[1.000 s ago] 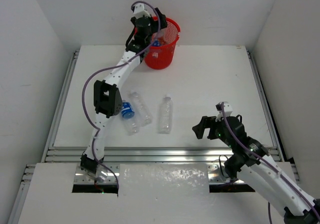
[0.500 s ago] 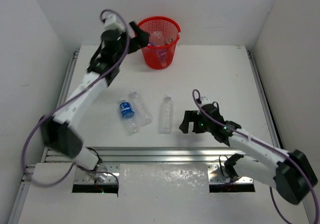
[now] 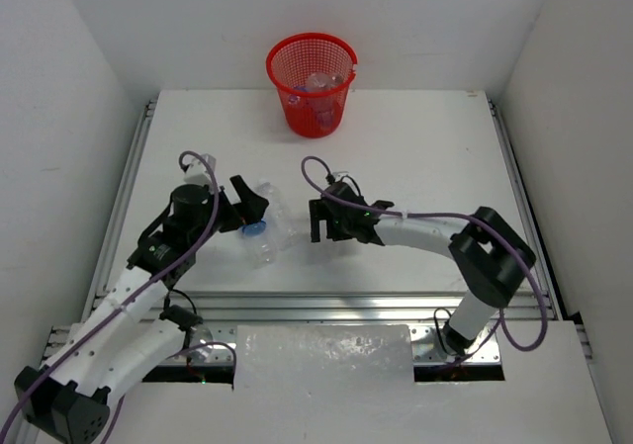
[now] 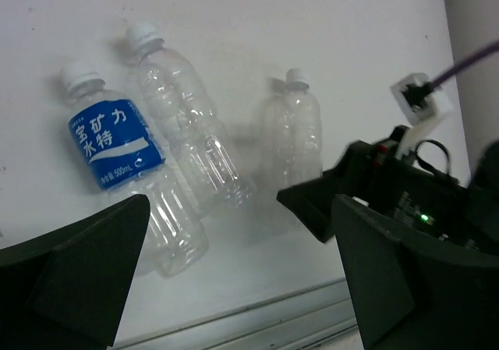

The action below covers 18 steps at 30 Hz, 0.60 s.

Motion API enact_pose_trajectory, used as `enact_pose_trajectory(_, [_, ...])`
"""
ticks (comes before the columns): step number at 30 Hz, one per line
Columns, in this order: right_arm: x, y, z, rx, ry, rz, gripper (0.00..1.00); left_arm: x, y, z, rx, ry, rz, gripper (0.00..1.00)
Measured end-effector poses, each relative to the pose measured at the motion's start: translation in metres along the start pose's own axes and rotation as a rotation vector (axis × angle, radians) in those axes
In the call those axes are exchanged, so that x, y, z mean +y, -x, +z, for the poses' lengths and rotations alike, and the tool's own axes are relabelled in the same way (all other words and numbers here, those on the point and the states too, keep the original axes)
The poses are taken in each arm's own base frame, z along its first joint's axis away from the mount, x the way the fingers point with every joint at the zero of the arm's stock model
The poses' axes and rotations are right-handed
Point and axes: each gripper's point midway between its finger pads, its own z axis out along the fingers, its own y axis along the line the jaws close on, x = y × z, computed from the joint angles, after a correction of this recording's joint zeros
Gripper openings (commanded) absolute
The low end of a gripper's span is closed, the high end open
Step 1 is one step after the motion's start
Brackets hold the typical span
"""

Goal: Put the plastic bottles in the bin

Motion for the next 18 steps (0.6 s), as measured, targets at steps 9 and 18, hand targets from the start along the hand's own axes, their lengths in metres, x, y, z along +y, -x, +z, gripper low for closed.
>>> enact_pose_trajectory(9, [-0.022,-0.025,0.003,-0.004,-0.155,-0.044,0.21,-0.021,-0.003,-0.029,0.011,-0.135,0.010,1.00])
enact_pose_trajectory(18, [0.015,-0.019,-0.094,-0.299,0.330,-0.218,0.00,-0.091,-0.040,-0.030,0.201,-0.474,0.039,1.00])
